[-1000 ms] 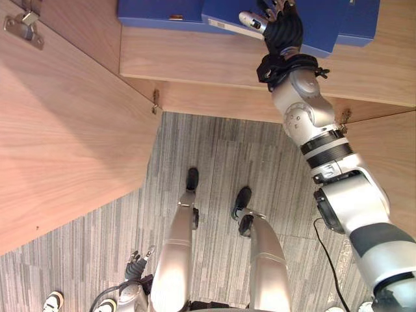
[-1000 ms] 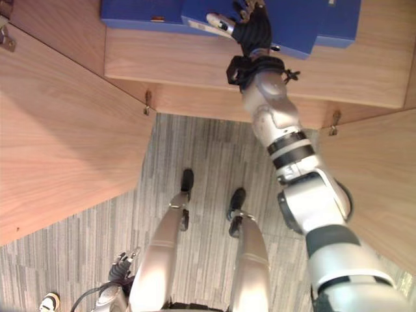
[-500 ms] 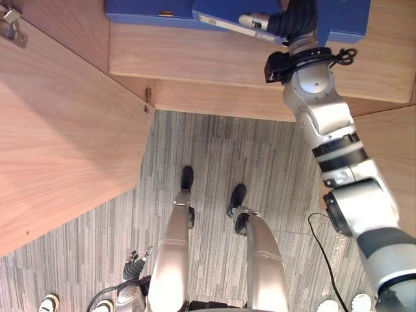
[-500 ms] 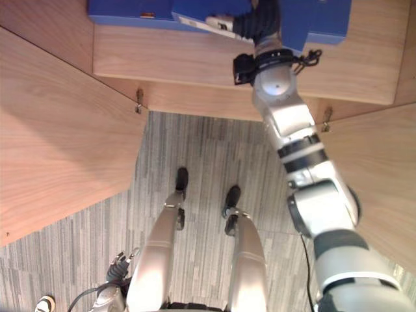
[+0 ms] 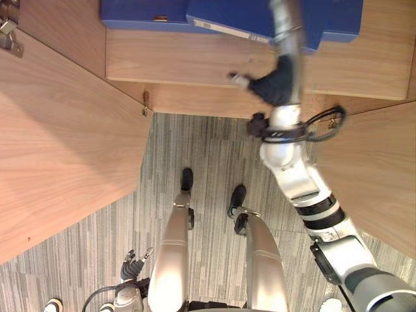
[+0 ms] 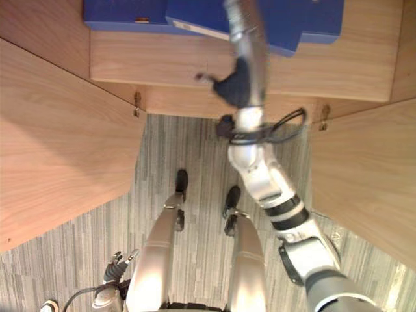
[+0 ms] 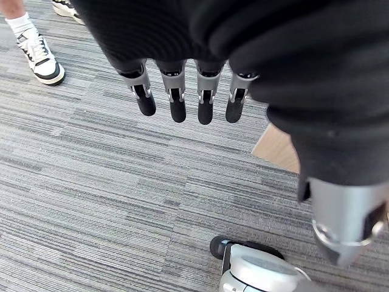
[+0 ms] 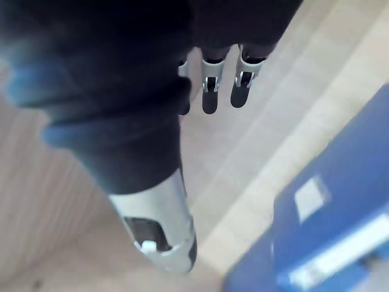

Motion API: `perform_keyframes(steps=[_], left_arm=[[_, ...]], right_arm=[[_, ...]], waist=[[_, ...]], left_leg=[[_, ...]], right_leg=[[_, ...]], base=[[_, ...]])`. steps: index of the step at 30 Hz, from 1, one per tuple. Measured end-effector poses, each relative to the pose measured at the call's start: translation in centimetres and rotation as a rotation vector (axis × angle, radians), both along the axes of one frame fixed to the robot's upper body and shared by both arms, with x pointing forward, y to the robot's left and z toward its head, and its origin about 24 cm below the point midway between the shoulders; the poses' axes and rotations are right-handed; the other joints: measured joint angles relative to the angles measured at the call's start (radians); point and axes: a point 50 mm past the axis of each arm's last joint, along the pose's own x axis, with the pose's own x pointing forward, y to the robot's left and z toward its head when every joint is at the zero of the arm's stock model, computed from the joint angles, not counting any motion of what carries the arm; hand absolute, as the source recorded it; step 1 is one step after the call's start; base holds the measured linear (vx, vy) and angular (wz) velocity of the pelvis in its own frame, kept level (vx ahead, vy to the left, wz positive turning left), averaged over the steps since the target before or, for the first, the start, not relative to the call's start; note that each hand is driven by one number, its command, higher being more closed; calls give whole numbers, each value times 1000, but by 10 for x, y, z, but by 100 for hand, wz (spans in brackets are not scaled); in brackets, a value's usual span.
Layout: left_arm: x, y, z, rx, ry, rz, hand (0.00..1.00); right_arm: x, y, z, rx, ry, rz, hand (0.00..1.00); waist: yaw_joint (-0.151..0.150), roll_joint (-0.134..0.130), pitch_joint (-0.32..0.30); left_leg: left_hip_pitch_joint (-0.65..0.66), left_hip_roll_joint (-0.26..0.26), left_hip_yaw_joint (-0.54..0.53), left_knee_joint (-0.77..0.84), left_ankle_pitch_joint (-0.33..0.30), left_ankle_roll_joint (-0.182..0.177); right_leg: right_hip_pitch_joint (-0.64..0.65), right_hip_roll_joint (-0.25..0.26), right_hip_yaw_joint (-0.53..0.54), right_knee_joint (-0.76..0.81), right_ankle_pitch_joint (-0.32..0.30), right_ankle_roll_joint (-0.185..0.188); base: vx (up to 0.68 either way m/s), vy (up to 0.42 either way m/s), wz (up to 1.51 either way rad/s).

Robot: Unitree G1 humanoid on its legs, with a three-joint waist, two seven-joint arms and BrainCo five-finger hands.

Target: Walk over to the cabinet, pick up the folder, carry it to the office cabinet, place the folder inside the office cabinet, then close the office cabinet door

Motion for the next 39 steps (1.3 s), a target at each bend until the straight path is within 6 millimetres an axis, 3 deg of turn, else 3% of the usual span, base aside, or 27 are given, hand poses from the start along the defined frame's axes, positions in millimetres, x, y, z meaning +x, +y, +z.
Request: perform_keyframes(steps=[3,6,11,16,21,29,39], left_arm=[[1,1,1,7,-1,-29,0],[1,1,1,9,-3,-28,0],[1,0,2,3,-18,-11,0],[2,-1,2,-14,-35,22,0],[3,-1,3,-17,-40,30,0],[3,-3,2,-24,-40,35,0],[3,-9,1,-59,-42,55,0]], right_arm=[[20,21,-15,-183,125,39,0],[29,43,-11,-240,177,100,0],[31,80,14,-160,219,233,0],[39,99,22,-63,314,296,0],[55,96,20,-1,419,283,0],[78,79,24,89,536,224,0],[99,25,51,329,606,184,0]], waist=[[2,0,0],[11,1,0],[29,1,1],[52,2,1],[75,4,1],[89,13,0],[106,46,-2]], left_leg=[[-1,-1,-2,-5,3,-3],[-3,0,-3,-7,2,-3],[-10,0,-10,-5,2,-3],[-20,-14,-35,2,0,-4],[-24,-31,-50,0,1,-6],[-37,-33,-60,-6,7,-13],[-40,-33,-62,-20,15,-14]], right_leg=[[0,0,-2,-5,0,0],[0,2,-4,-10,0,0],[2,1,-13,-10,0,0],[0,-15,-36,14,-18,2],[-4,-33,-52,40,-38,1],[-9,-34,-64,34,-39,0],[-18,-33,-64,27,-39,0]], base=[[37,1,2],[37,-2,0],[28,-1,3],[11,-4,17],[25,-8,17],[38,2,4],[21,-4,0]])
